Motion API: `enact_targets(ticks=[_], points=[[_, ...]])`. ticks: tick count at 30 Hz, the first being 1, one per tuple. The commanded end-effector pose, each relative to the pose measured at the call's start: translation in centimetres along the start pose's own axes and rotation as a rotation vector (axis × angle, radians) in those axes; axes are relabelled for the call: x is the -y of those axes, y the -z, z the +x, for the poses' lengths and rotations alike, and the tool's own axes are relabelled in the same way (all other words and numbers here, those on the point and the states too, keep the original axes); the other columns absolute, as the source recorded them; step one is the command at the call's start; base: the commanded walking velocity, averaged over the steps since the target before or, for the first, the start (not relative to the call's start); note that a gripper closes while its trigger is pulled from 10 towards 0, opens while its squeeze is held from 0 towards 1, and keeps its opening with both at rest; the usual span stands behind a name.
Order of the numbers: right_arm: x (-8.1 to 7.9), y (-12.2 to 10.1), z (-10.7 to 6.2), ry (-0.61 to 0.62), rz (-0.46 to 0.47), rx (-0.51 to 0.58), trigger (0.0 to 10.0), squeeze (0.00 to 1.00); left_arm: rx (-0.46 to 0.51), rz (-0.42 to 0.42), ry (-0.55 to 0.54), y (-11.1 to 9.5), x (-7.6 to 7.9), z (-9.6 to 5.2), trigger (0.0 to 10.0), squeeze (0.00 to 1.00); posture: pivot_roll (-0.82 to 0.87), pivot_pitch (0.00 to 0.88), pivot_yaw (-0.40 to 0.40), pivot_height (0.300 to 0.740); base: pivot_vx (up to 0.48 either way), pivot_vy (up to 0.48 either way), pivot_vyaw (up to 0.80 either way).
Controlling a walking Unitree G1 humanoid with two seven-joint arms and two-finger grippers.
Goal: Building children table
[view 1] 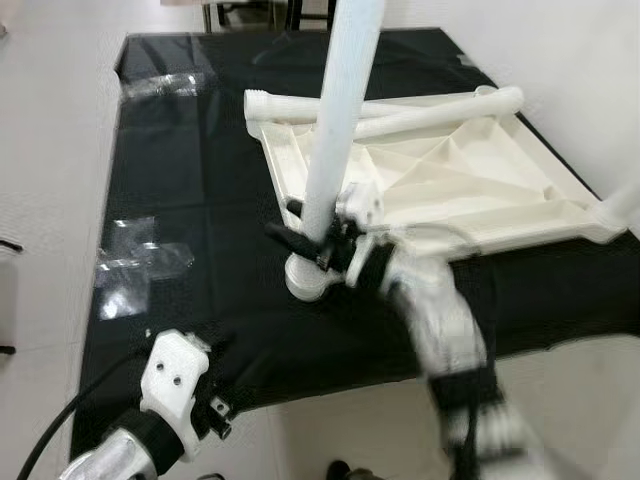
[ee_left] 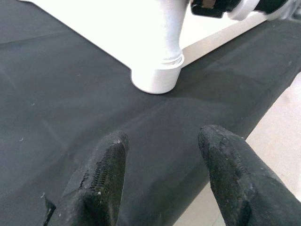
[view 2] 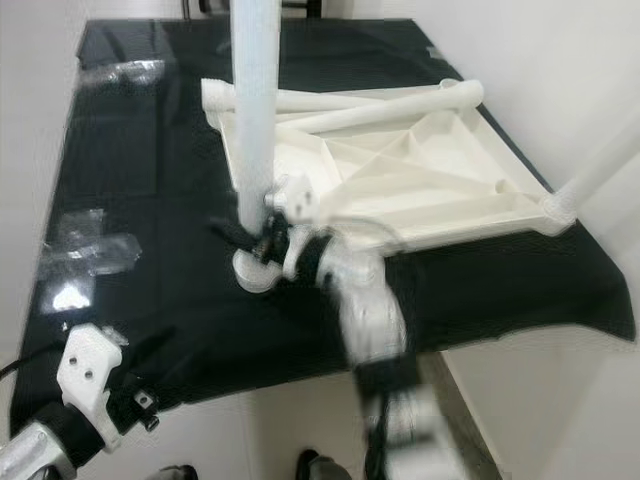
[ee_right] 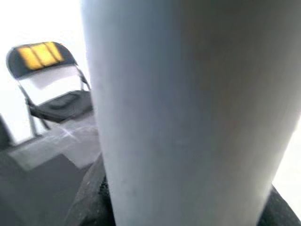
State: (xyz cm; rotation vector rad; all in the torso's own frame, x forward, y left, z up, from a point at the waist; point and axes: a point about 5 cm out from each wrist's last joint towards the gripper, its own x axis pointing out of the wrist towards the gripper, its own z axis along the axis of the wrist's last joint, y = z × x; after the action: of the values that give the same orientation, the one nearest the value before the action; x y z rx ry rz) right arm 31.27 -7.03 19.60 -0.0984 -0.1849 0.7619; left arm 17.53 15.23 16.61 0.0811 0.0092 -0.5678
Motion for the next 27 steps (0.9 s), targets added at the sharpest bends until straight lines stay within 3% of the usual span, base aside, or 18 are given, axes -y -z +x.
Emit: enact_targets(ticks=[1, 6, 7, 9, 10, 11, 12, 15, 16, 17, 18, 19, 20, 21, 22, 27], points=[[-1.7, 4.5, -1.9, 0.03, 0.019, -0.28, 0.0, 0.0, -0.015, -0.015, 0.026, 0.3, 0.3, 0.1, 10.0, 0.0, 0.09, 0.267, -0.109, 0.74, 0.0, 0.0, 0.0], [-2.4, 4.4, -0.8, -0.069, 0.054, -0.269, 0.0, 0.0, -0.008, -0.014, 0.037, 0.4, 0.3, 0.6, 10.0, 0.0, 0.11, 0.258, -0.123, 0.74, 0.0, 0.0, 0.0], [-2.3, 4.4, -0.6, -0.07, 0.057, -0.273, 10.0, 0.0, -0.005, -0.013, 0.031, 0.3, 0.2, 0.6, 10.0, 0.0, 0.11, 0.256, -0.123, 0.74, 0.0, 0.0, 0.0], [-2.1, 4.2, -0.3, -0.055, 0.047, -0.263, 10.0, 0.0, -0.004, -0.009, 0.023, 0.3, 0.1, 0.6, 10.0, 0.0, 0.11, 0.254, -0.122, 0.74, 0.0, 0.0, 0.0], [-2.0, 3.9, -0.1, -0.063, 0.048, -0.25, 10.0, 0.53, -0.004, -0.006, 0.018, 0.3, 0.0, 0.6, 10.0, 0.0, 0.11, 0.251, -0.121, 0.74, 0.0, 0.0, 0.0], [-2.0, 3.9, -0.1, -0.063, 0.048, -0.25, 10.0, 0.53, -0.004, -0.006, 0.018, 0.3, 0.0, 0.6, 10.0, 0.0, 0.11, 0.251, -0.121, 0.74, 0.0, 0.0, 0.0], [-2.2, 3.5, 0.3, -0.136, 0.085, -0.225, 10.0, 1.0, -0.001, -0.004, 0.017, 0.3, -0.1, 0.6, 10.0, 0.0, 0.11, 0.248, -0.119, 0.74, 0.0, 0.0, 0.0], [-2.5, 2.9, 0.5, -0.203, 0.121, -0.204, 10.0, 1.0, 0.0, -0.003, 0.018, 0.2, -0.1, 0.6, 10.0, 0.0, 0.11, 0.247, -0.119, 0.74, 0.0, 0.0, 0.0], [-1.9, 0.9, 1.2, -0.358, 0.17, -0.088, 10.0, 1.0, 0.003, -0.002, 0.019, 0.2, -0.1, 0.7, 10.0, 0.0, 0.12, 0.242, -0.124, 0.74, 0.0, 0.0, 0.0], [-1.8, 0.2, 1.2, -0.387, 0.17, -0.062, 10.0, 0.85, 0.004, -0.002, 0.019, 0.2, -0.1, 0.8, 10.0, 0.0, 0.12, 0.242, -0.124, 0.74, 0.0, 0.0, 0.0], [-1.8, 0.2, 1.2, -0.387, 0.17, -0.062, 10.0, 0.85, 0.004, -0.002, 0.019, 0.2, -0.1, 0.8, 10.0, 0.0, 0.12, 0.242, -0.124, 0.74, 0.0, 0.0, 0.0], [-1.6, -0.3, 1.1, -0.455, 0.159, -0.035, 10.0, 0.24, 0.006, -0.002, 0.016, 0.2, -0.1, 0.8, 10.0, 0.0, 0.12, 0.24, -0.125, 0.74, 0.0, 0.0, 0.0], [-1.6, -0.3, 1.1, -0.455, 0.159, -0.035, 10.0, 0.24, 0.006, -0.002, 0.016, 0.2, -0.1, 0.8, 10.0, 0.0, 0.12, 0.24, -0.125, 0.74, 0.0, 0.0, 0.0], [-1.3, -0.6, 1.2, -0.537, 0.128, -0.028, 10.0, 0.0, 0.007, -0.001, 0.015, 0.2, -0.1, 0.8, 10.0, 0.0, 0.12, 0.238, -0.124, 0.74, 0.0, 0.0, 0.0], [-1.0, -0.9, 1.3, -0.609, 0.094, -0.024, 10.0, 0.0, 0.008, -0.001, 0.015, 0.2, -0.1, 0.9, 10.0, 0.0, 0.12, 0.238, -0.124, 0.74, 0.0, 0.0, 0.0], [0.1, -1.9, 2.4, -0.744, 0.04, -0.017, 10.0, 0.0, 0.009, 0.001, 0.015, 0.2, 0.0, 0.9, 10.0, 0.0, 0.14, 0.238, -0.127, 0.74, 0.0, 0.0, 0.0]])
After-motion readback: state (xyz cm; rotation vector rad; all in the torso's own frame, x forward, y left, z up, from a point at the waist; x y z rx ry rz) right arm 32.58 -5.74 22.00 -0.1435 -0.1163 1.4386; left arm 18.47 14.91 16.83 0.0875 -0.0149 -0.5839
